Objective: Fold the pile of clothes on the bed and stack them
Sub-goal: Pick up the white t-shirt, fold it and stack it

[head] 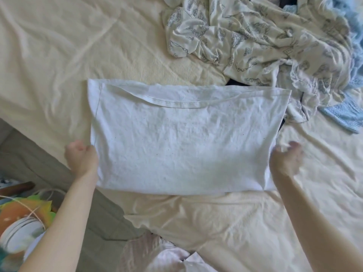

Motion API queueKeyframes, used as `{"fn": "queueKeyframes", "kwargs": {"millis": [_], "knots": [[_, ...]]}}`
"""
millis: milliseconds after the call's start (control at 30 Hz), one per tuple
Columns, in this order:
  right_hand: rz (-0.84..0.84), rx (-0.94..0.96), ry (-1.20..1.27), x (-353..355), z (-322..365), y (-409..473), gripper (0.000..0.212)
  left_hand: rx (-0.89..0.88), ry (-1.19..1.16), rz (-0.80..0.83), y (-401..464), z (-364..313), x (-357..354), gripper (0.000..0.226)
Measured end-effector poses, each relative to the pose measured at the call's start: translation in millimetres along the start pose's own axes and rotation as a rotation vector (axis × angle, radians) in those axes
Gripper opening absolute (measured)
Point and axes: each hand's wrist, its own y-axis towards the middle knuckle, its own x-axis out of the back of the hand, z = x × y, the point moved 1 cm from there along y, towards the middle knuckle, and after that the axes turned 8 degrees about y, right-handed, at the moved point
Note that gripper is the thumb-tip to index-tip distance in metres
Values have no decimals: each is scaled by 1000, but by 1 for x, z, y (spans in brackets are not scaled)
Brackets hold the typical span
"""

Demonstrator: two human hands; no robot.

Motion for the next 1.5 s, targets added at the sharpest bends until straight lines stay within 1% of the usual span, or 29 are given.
{"fn": "queueKeyframes", "kwargs": {"millis": [33,67,133,167,200,233,267,300,333,367,400,433,467,533,600,667,767,800,833,867,933,1000,1067,1133,1200,1300,1367,1400,1500], "knots": [[90,25,88,-12,19,-1,34,-33,-82,92,-2,-17,-11,30],[195,-7,215,-25,37,-3,28,-16,-192,226,-5,-34,-23,25],[410,-219,492,-53,69,-8,17,107,-355,543,-14,-64,-50,16],[517,-341,583,-66,83,-12,14,165,-368,685,-19,-77,-64,14],[618,-431,614,-78,95,-17,15,204,-363,793,-23,-89,-76,13],[722,-480,601,-89,105,-21,20,219,-377,866,-24,-101,-86,14],[812,-499,596,-98,113,-22,23,233,-452,910,-24,-114,-93,16],[863,-500,620,-105,120,-23,25,247,-590,921,-22,-128,-97,19],[886,-497,699,-108,127,-22,27,264,-777,905,-18,-140,-99,22],[885,-502,853,-110,132,-18,25,270,-958,863,-12,-149,-96,27],[864,-505,1020,-109,137,-13,22,257,-1079,812,-4,-155,-92,34],[837,-483,1110,-106,140,-10,17,235,-1119,764,2,-156,-86,38],[813,-428,1096,-102,140,-11,17,198,-1086,734,6,-151,-78,37],[745,-214,822,-95,125,-24,30,127,-918,689,8,-127,-62,20],[645,129,491,-89,99,-53,31,93,-779,605,5,-87,-44,12],[631,487,196,-85,66,-91,30,116,-710,447,-2,-41,-26,13],[625,877,-154,-83,12,-144,36,228,-515,160,-16,34,-3,21],[615,1011,-264,-84,-4,-159,40,298,-455,107,-20,59,3,23],[630,1127,-370,-86,-18,-173,45,388,-424,100,-25,79,6,24],[664,1211,-461,-88,-29,-185,50,490,-430,146,-29,95,6,22],[739,1294,-563,-92,-42,-200,58,669,-504,321,-37,116,-2,17],[751,1300,-624,-98,-46,-199,63,722,-608,436,-39,123,-11,31],[757,1217,-644,-104,-44,-190,65,656,-757,449,-39,120,-16,40],[802,1137,-660,-109,-43,-180,64,583,-843,461,-37,113,-16,36],[872,1091,-689,-112,-43,-175,63,531,-862,483,-36,105,-14,30],[967,1042,-584,-106,-41,-174,58,387,-851,506,-40,89,-8,30],[1028,948,-450,-95,-40,-173,55,250,-842,396,-47,78,-1,37],[1058,850,-353,-89,-41,-172,54,193,-824,308,-54,72,4,37],[1091,489,-63,-60,-50,-159,51,48,-773,67,-85,54,14,26]]}}
